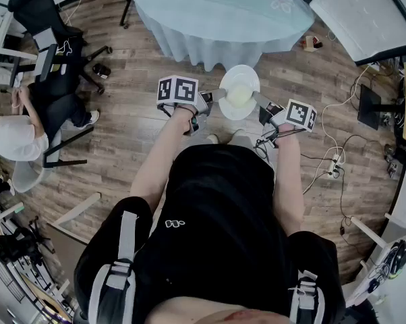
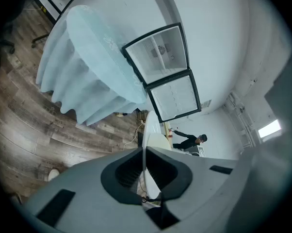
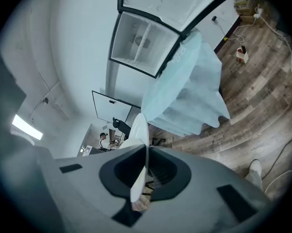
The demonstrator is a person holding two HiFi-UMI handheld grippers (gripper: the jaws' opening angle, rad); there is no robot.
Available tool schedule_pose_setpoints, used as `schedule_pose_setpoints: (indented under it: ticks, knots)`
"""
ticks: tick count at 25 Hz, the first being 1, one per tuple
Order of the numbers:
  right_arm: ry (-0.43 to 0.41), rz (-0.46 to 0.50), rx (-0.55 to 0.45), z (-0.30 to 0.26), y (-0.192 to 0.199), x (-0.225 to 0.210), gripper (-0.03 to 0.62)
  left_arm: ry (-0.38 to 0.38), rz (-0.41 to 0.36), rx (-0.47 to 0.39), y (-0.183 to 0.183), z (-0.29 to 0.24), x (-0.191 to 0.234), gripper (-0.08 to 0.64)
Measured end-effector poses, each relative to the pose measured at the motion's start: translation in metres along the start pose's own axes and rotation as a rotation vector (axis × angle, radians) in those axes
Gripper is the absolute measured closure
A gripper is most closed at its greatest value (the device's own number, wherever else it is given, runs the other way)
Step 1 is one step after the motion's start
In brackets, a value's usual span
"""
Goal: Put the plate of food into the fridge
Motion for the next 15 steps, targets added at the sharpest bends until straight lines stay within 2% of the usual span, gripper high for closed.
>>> schedule_pose_setpoints:
  ticks: [15]
  knots:
    - [0.005,0.006,0.01,0.032,-0.045,-0.02,0.566,-0.01,-0.022,0.008,-0.017,-0.054,-0.022,0.538]
Point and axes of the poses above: the fingertips, and each gripper's own axes: z backward along the fingers, x to its left, y out of its underside, the point moved 4 cm from there along z, backward along the fingers, and after that the axes turned 10 degrees about -z, right-handed, at the moved point
